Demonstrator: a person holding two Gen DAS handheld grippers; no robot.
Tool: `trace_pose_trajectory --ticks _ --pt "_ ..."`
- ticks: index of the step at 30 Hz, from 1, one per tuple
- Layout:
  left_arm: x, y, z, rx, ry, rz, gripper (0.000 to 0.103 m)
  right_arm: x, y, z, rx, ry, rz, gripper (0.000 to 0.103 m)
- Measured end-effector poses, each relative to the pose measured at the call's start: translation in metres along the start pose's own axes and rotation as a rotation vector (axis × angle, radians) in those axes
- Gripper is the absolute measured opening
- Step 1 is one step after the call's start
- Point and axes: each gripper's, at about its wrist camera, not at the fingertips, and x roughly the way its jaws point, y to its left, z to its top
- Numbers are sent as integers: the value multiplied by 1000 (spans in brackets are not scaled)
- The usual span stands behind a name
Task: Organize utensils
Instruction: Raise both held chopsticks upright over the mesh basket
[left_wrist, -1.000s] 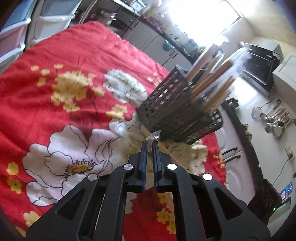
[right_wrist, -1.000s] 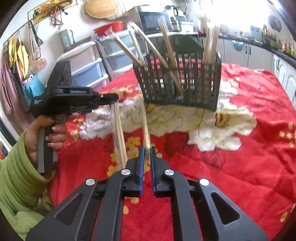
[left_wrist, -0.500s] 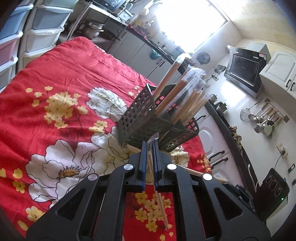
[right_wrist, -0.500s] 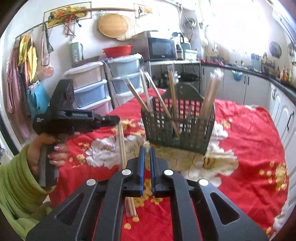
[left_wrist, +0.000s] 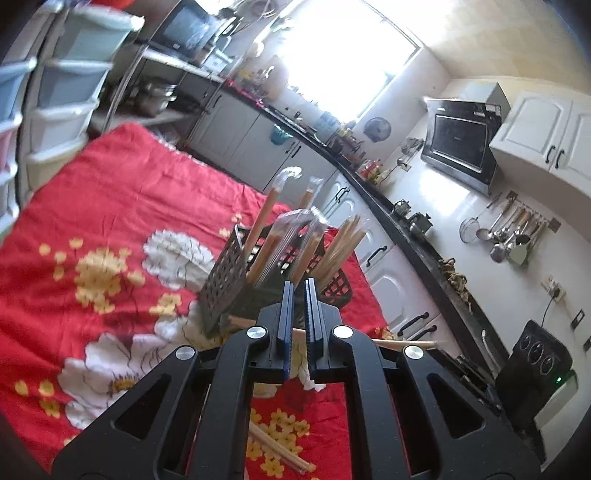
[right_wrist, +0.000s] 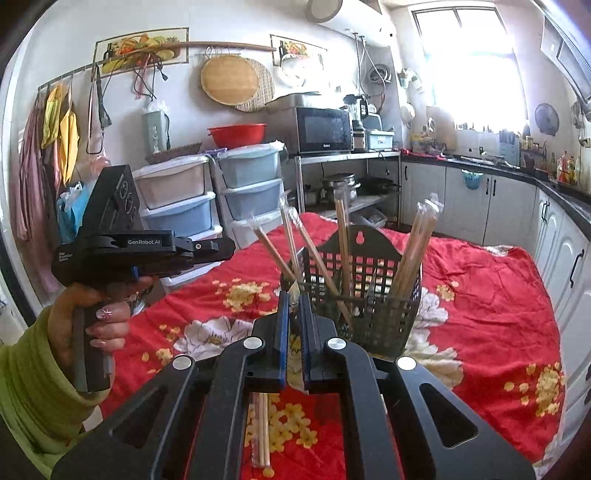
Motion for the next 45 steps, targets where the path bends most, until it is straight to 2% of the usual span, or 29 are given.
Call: trace_pose_trajectory --ticks 4,7,9,11,13,15,16,22,25,27,28,32,39,41,45 --pt "6 12 -3 -20 27 37 4 -4 -5 7 7 -24 -4 6" --pt "20 32 -16 -54 82 105 23 -10 -8 13 9 -43 -4 6" --pt "34 49 -26 -89 137 136 24 -14 -11 16 17 -57 -3 6" --pt "47 65 -36 -115 186 184 30 -18 -14 20 29 -67 6 6" --pt "57 79 -44 -148 224 204 33 -23 -15 25 24 -82 8 6" --pt "65 86 -48 -153 248 232 39 -30 -13 30 10 -96 4 5" --pt "70 91 -50 -156 261 249 46 -33 -13 33 4 -105 3 5" --pt "89 101 -59 -155 309 314 50 -49 -13 49 -26 -145 -3 5" --pt "95 99 -59 -130 312 336 48 -55 -15 56 -28 -162 -11 5" --pt "98 97 -59 -103 317 363 32 -58 -17 59 -28 -175 -18 5" --pt "100 98 -59 -96 323 374 19 -60 -18 61 -27 -185 -23 5" --pt "104 99 -57 -85 329 393 3 -68 -21 70 -30 -218 -33 5" --pt "77 76 -40 -87 244 282 1 -72 -29 84 -38 -257 -56 5" --pt "66 66 -32 -99 219 208 0 -71 -31 86 -34 -264 -61 5" --pt "53 31 -16 -40 184 136 0 -68 -37 88 -19 -271 -69 6"
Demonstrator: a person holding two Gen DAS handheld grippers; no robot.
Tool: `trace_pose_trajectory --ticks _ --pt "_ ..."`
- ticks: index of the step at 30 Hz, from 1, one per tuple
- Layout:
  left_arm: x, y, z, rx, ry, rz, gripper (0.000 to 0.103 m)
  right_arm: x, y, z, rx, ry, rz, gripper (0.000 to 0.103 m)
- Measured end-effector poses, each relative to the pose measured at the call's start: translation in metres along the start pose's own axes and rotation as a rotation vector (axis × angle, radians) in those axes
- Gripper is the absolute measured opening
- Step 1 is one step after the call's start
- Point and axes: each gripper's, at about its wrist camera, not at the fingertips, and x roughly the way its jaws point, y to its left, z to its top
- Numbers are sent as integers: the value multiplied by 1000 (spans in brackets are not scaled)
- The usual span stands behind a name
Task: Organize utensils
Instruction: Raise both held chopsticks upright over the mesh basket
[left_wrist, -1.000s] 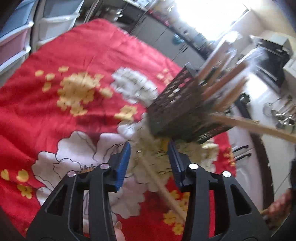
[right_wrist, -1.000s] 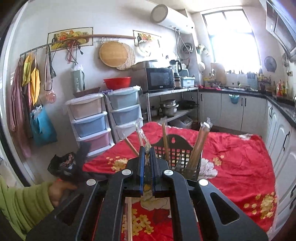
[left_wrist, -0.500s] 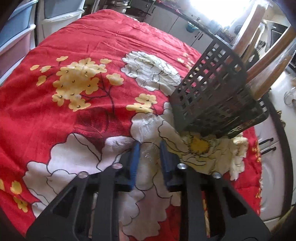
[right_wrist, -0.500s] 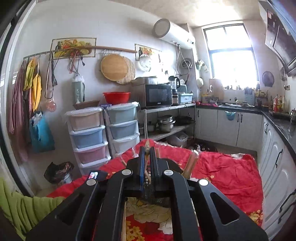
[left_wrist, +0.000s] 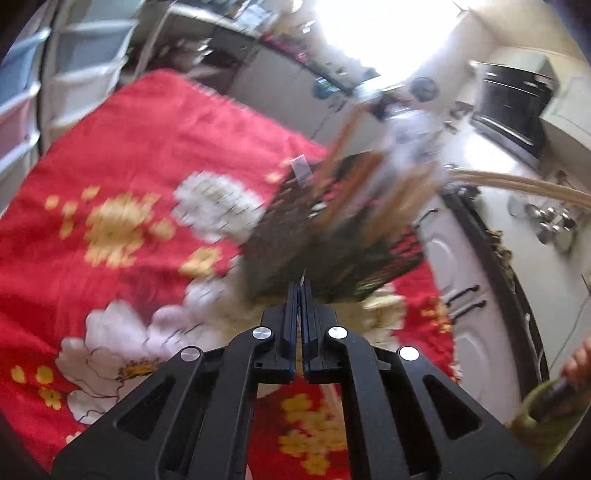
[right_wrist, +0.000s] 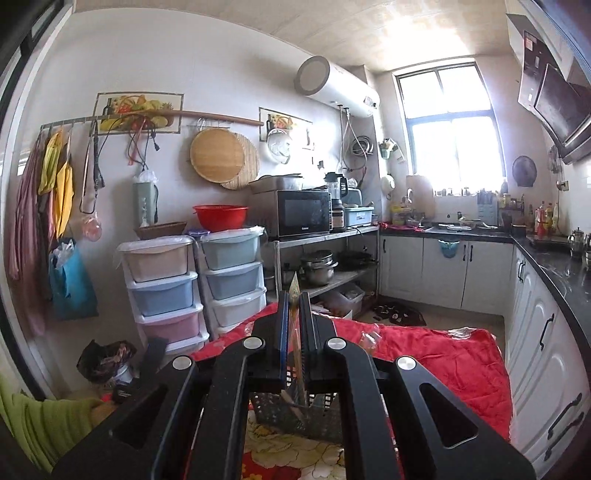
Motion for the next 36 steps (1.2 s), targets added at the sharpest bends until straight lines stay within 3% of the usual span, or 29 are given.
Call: trace_pose_trajectory --ticks 6,18,36 --pt "-24 -53 17 104 -66 -100 0 2 -6 4 12 -13 -16 6" --pt "-46 -120 57 217 -167 -193 0 -3 -7 12 2 -49 -41 6" --pt "-42 -166 118 257 -259 -207 0 -3 -21 23 21 -86 -77 6"
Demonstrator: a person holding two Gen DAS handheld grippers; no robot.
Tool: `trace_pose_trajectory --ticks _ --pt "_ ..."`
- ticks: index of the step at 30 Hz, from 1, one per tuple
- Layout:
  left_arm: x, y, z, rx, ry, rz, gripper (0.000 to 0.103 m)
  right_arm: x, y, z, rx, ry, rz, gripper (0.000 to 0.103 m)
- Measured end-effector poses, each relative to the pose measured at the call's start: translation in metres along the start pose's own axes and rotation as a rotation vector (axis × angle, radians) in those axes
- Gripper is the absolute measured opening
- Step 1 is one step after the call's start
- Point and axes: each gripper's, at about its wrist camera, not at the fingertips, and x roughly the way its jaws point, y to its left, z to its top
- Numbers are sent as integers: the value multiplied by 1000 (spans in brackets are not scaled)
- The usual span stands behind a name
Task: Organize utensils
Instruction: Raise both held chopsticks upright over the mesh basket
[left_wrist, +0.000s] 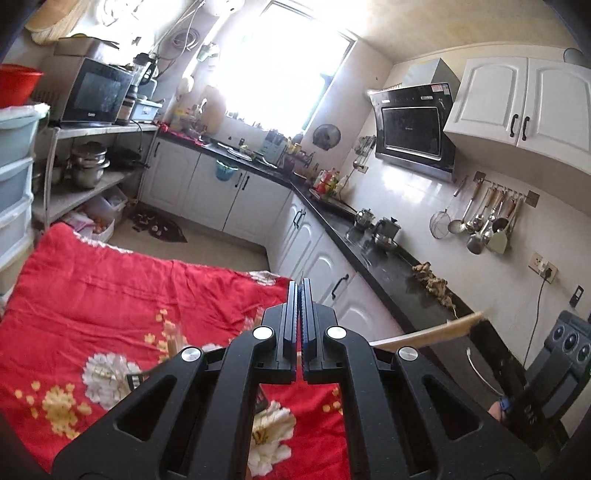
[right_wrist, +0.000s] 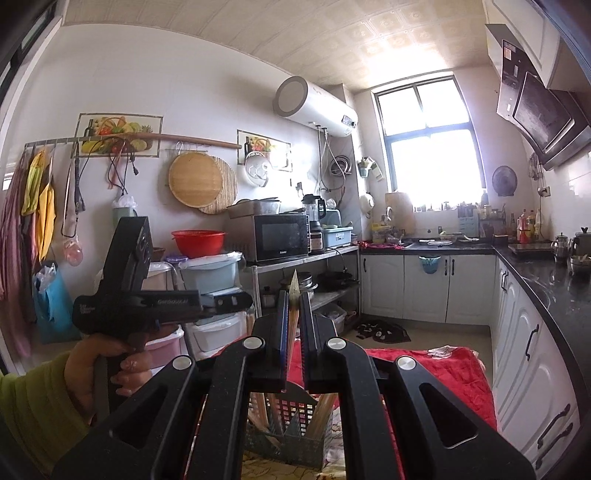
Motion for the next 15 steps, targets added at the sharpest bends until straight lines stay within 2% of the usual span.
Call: trace_pose_trajectory --ticks 7,15 --pt "6 7 12 24 -30 64 0 13 -4 -3 11 20 -2 6" --pt "16 15 11 20 -31 77 0 27 -4 -11 -3 59 -13 6"
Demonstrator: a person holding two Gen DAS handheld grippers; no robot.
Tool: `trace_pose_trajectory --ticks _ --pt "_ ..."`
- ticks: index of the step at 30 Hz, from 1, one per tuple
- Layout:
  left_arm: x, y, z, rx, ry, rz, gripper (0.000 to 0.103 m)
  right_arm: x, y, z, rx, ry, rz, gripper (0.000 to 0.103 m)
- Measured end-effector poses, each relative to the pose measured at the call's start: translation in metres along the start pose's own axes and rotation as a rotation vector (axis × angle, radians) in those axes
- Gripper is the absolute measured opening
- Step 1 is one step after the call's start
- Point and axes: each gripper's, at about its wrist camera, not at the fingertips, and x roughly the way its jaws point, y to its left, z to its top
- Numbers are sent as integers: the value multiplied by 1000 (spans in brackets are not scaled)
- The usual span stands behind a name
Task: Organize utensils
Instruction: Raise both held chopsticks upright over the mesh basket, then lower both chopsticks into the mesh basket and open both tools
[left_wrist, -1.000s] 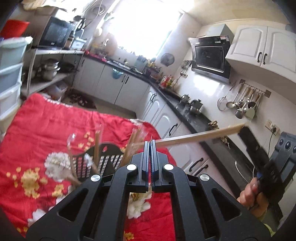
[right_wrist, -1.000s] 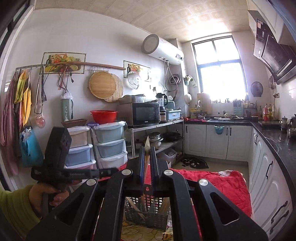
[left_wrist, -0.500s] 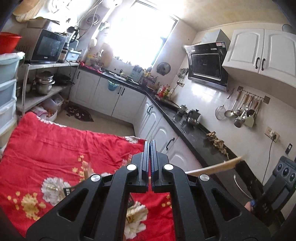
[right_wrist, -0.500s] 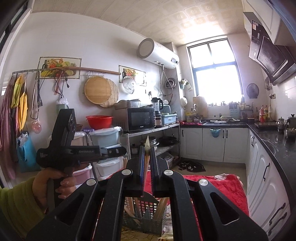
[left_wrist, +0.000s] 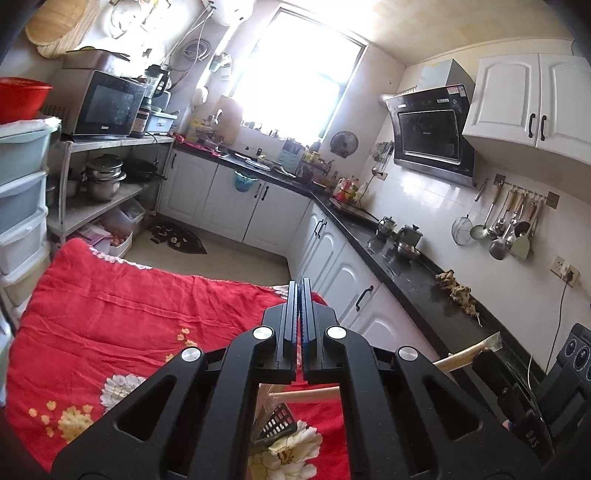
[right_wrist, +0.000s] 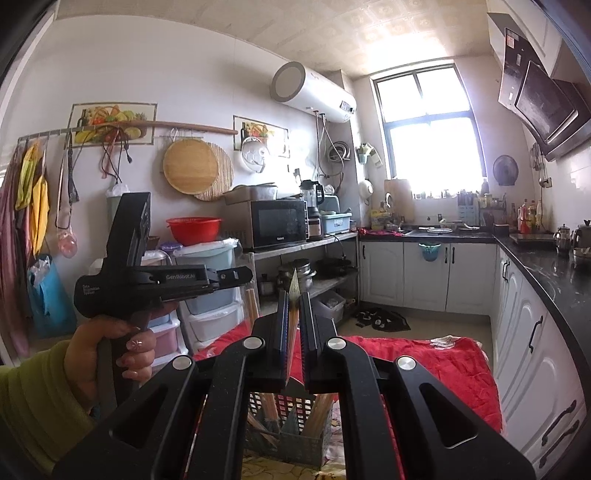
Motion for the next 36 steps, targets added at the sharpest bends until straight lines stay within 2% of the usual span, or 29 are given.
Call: trace_pose_trajectory --ticks 13,23,31,33,34,35,36 --pt "23 17 -19 2 38 38 0 32 0 -18 -16 92 -36 6" --pt "38 26 -41 17 95 62 0 62 -11 -44 54 193 -34 6" --pt "41 36 -53 2 135 70 0 88 -6 -67 76 276 -25 7" --pt "38 37 -55 12 132 77 5 92 -6 -71 88 293 -23 7" --pt "36 36 -55 15 131 80 11 92 -7 -71 92 294 -24 8" --pt "34 37 -55 16 130 80 18 91 -7 -72 95 294 -26 15" --pt "32 36 -55 17 128 80 21 89 -7 -72 99 291 -32 23"
